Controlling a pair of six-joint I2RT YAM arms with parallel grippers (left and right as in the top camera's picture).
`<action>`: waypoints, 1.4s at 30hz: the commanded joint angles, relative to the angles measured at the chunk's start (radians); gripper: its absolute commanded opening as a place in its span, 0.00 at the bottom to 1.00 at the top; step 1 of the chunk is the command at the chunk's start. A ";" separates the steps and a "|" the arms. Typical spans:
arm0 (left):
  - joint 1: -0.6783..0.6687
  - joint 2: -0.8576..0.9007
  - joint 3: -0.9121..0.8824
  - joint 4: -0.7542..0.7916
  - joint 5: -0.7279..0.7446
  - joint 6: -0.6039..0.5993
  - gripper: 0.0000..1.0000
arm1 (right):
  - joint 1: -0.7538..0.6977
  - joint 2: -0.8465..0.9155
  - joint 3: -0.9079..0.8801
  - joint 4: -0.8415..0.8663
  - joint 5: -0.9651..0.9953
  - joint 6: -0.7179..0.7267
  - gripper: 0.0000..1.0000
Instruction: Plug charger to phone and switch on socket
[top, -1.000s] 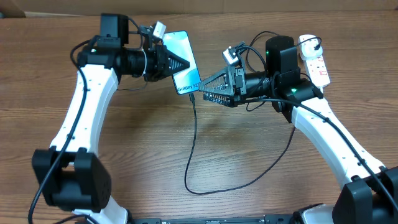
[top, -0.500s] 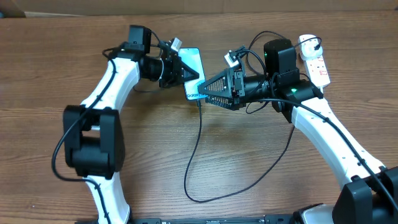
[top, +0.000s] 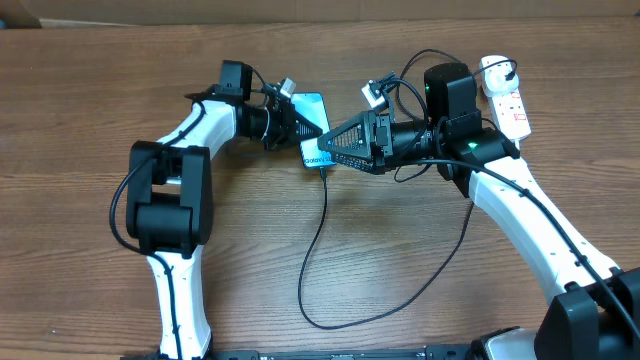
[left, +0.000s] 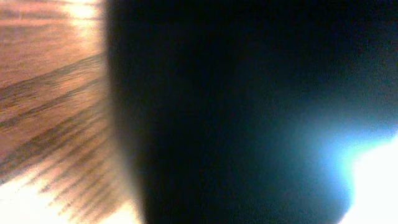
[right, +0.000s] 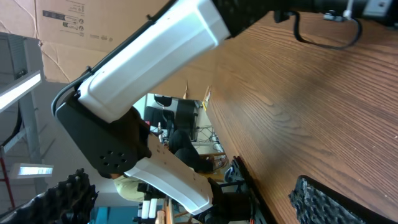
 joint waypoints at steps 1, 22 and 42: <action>-0.017 0.031 0.000 0.016 0.027 -0.002 0.04 | -0.005 -0.011 0.020 0.001 0.002 -0.016 1.00; -0.021 0.037 0.000 0.030 -0.140 -0.040 0.04 | -0.005 -0.011 0.020 0.002 0.004 -0.016 1.00; -0.024 0.037 0.000 0.024 -0.192 -0.040 0.17 | -0.005 -0.011 0.020 0.002 0.011 -0.016 1.00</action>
